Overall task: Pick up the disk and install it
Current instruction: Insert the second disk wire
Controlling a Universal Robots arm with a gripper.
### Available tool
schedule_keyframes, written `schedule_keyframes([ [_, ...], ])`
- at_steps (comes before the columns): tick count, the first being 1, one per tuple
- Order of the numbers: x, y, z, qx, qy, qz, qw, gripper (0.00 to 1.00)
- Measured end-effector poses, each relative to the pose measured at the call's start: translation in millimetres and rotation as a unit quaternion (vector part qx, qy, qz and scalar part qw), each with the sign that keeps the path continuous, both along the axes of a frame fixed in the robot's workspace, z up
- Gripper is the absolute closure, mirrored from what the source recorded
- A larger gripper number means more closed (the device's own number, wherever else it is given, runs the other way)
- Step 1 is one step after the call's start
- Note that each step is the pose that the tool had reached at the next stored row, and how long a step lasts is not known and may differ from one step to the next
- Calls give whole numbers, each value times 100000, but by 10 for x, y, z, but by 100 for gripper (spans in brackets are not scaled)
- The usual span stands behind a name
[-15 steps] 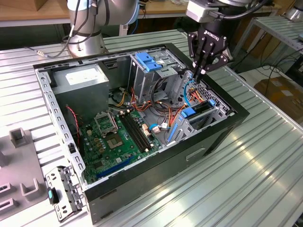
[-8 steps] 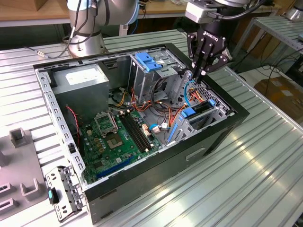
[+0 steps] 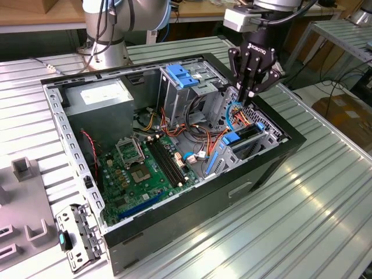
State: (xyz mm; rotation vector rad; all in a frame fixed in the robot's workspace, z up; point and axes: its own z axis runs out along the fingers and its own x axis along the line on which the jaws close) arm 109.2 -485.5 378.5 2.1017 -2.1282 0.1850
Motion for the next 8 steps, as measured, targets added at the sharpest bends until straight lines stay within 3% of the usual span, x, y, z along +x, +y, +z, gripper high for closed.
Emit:
schedule_keyframes([
  [2, 11, 18, -39, -345, 0, 1, 99999, 78],
  [3, 13, 23, -51, -498, 3, -4, 99999, 84],
  [8, 16, 33, -90, -1018, 1, 1, 99995, 84],
])
